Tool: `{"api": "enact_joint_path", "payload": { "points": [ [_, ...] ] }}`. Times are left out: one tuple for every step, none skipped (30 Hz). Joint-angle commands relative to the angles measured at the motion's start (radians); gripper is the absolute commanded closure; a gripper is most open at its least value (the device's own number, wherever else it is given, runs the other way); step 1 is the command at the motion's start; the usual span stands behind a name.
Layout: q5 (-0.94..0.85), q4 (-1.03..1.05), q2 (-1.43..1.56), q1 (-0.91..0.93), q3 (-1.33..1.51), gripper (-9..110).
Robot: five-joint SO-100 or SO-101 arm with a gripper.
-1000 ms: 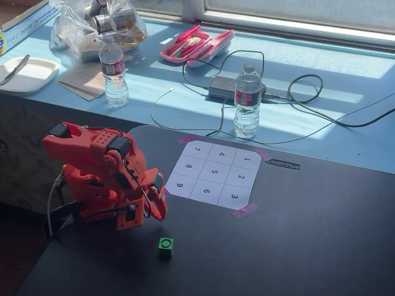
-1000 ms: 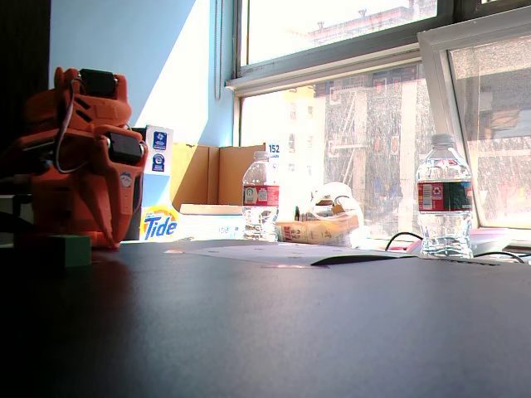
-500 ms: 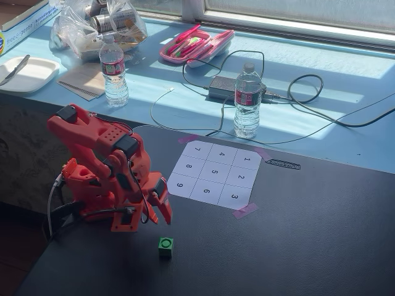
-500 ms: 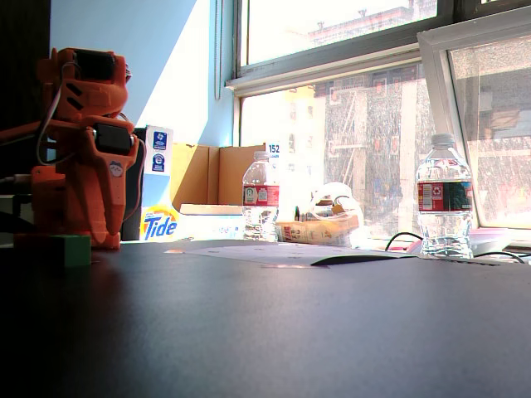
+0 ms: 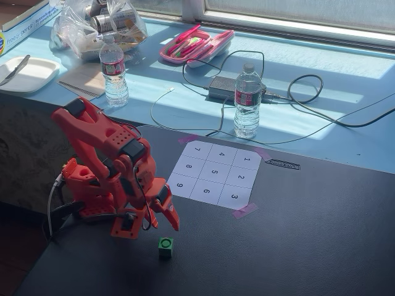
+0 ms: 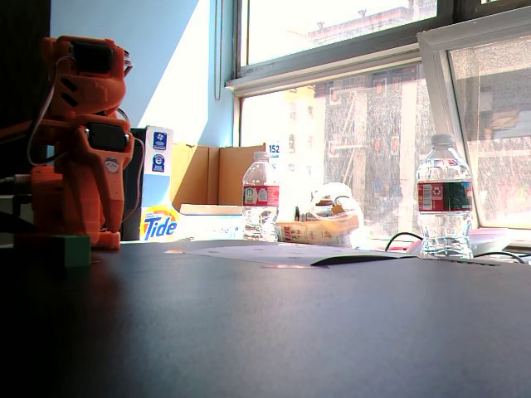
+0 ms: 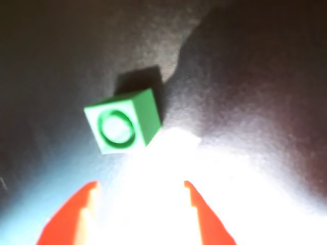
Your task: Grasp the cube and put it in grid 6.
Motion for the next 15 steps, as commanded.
{"api": "enact_joint_path", "payload": {
  "points": [
    [0.012,0.014,-0.046,0.006,-0.094,74],
    [0.014,0.021,-0.063,0.009,-0.112,74],
    [0.017,0.026,-0.081,0.014,-0.129,74],
    [0.021,0.026,-0.097,0.017,-0.144,74],
    [0.025,0.026,-0.112,0.021,-0.158,74],
    [0.028,0.026,-0.126,0.025,-0.17,73],
    [0.031,0.026,-0.137,0.026,-0.181,73],
    [0.031,0.026,-0.144,0.028,-0.187,73],
    [0.032,0.025,-0.152,0.028,-0.192,73],
    [0.032,0.025,-0.16,0.029,-0.196,73],
    [0.032,0.025,-0.167,0.029,-0.201,72],
    [0.032,0.023,-0.178,0.029,-0.207,72],
    [0.032,0.023,-0.187,0.031,-0.212,72],
    [0.032,0.023,-0.196,0.031,-0.216,72],
    [0.032,0.025,-0.206,0.032,-0.221,71]
  ]
}}
